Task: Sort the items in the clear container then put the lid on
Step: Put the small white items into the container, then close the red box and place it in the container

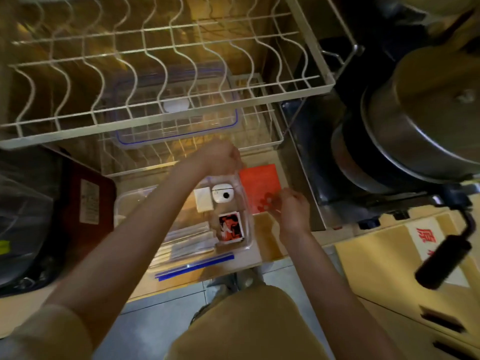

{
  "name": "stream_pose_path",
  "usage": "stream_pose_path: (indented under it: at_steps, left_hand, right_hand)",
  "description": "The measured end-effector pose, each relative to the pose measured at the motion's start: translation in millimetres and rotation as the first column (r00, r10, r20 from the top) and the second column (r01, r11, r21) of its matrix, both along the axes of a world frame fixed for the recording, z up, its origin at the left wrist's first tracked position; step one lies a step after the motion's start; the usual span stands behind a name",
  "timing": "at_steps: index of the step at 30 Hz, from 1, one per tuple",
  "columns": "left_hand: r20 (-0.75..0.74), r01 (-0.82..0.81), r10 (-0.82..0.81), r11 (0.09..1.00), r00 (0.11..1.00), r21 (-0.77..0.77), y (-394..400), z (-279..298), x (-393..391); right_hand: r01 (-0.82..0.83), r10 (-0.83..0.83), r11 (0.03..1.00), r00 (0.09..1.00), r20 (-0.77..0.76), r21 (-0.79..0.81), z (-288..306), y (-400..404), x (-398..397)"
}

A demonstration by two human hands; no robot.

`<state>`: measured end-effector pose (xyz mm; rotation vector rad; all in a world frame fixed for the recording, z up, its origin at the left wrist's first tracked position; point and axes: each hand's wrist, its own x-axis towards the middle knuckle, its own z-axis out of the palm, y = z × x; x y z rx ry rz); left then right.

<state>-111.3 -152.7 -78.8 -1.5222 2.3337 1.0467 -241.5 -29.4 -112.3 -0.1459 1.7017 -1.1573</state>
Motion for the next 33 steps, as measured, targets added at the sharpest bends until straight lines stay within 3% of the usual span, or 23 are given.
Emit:
stream_pose_path:
  at_steps: [4,7,12,15,22,26,29,33]
  left_hand:
    - [0.018,0.080,-0.079,0.997,0.997,-0.011,-15,-6,-35]
    - [0.099,0.130,-0.131,0.991,0.986,0.016,-15,-26,-52]
    - [0.195,0.209,-0.217,0.976,0.956,0.064,-9,-59,-59]
    - [0.143,0.175,-0.188,0.980,0.972,0.099,-6,-66,-57]
    - [0.020,0.079,-0.078,0.995,0.997,-0.056,-4,-56,-53]
    - [-0.055,-0.013,0.002,0.980,0.999,-0.198,9,-37,-54]
    - [-0.112,-0.146,0.114,0.931,0.987,-0.334,24,-19,-45]
    - [-0.278,-0.398,0.305,0.826,0.911,-0.399,51,-4,-20]
  right_hand:
    - [0.133,-0.150,0.971,0.986,0.074,0.200,-20,5,-13]
    - [0.090,-0.143,0.945,0.979,0.148,0.314,-24,8,-16]
    - [0.023,-0.136,0.964,0.899,0.417,0.264,-30,12,-16]
    - [0.062,-0.173,0.967,0.872,0.458,0.247,-35,8,-11]
    - [0.029,-0.101,0.978,0.931,0.352,0.205,-28,1,-11]
    - [0.018,-0.041,0.988,0.987,0.156,0.150,-16,-8,-15]
    - [-0.091,0.093,0.992,0.995,-0.029,0.085,-9,-9,-15]
    - [-0.138,0.127,0.990,0.971,-0.201,-0.040,8,-11,-6]
